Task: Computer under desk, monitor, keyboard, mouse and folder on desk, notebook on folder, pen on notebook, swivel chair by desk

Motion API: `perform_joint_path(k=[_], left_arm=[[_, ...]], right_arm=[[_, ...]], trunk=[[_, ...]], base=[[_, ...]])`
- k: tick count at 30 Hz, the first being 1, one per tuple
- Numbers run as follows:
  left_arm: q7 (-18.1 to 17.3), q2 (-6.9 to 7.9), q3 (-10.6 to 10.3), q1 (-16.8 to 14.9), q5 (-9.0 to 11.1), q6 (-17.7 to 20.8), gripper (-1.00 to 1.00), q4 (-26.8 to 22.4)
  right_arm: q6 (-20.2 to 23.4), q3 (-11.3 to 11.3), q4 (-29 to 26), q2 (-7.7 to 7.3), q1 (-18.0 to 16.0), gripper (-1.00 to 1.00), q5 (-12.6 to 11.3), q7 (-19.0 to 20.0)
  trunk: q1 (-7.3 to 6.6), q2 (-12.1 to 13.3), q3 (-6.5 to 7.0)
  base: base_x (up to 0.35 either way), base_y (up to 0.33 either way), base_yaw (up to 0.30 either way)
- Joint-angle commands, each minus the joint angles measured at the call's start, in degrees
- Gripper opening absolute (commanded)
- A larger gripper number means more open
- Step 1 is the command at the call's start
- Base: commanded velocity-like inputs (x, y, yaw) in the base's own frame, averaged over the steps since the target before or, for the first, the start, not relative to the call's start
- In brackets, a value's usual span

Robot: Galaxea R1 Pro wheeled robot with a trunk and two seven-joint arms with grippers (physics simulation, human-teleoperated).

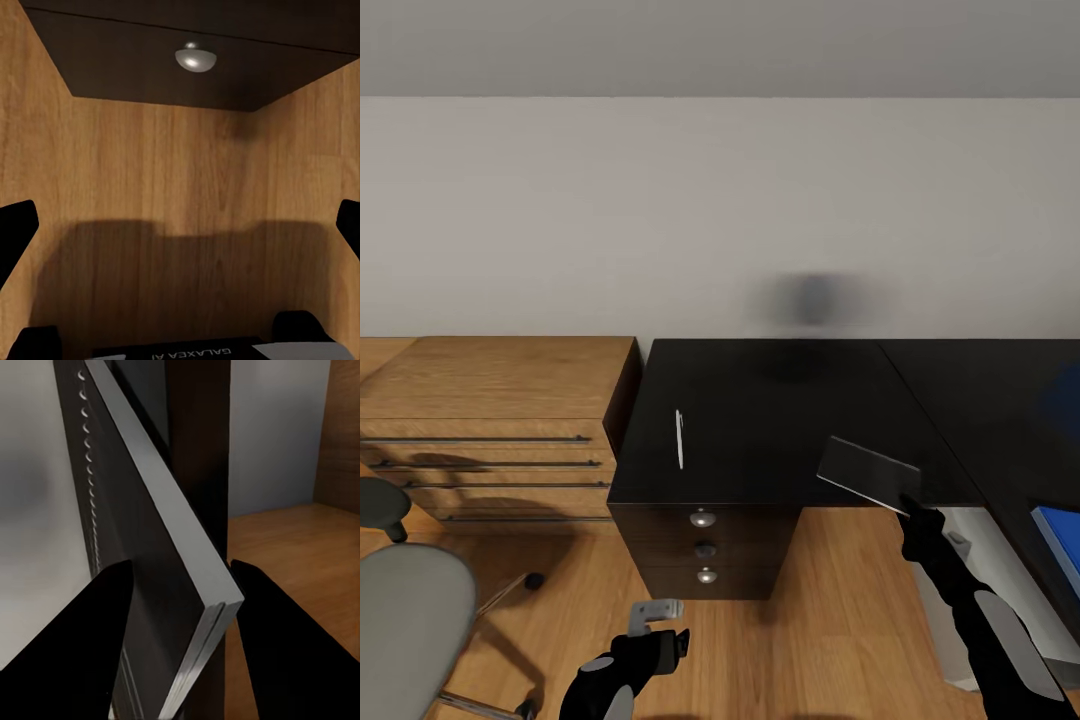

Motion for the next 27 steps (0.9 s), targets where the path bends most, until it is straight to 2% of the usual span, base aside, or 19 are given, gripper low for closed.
perform_joint_path(k=[1,5,21,27], left_arm=[[0.53,0.01,-0.05,-0.03,0.61,0.16,1.0,-0.07],[0.53,0.01,-0.01,-0.03,0.62,0.16,1.0,-0.07],[0.61,0.01,-0.09,-0.03,0.53,0.07,1.0,-0.07],[0.59,0.01,-0.09,-0.03,0.54,0.07,1.0,-0.07]], right_arm=[[0.23,-0.09,0.08,0.01,-0.01,-1.0,-0.14,0.03],[0.23,-0.11,0.08,0.01,-0.01,-1.0,-0.15,0.04],[0.26,-0.04,-0.02,0.01,-0.01,-1.0,-0.15,0.21],[0.22,-0.06,-0.01,0.01,-0.01,-1.0,-0.15,0.21]], trunk=[[0.0,-0.02,-0.05],[0.0,-0.02,-0.05],[-3.51,6.4,2.82],[-3.51,6.4,2.82]], base=[[0.0,0.0,0.0],[0.0,0.0,0.0],[0.0,0.0,0.0],[0.0,0.0,0.0]])
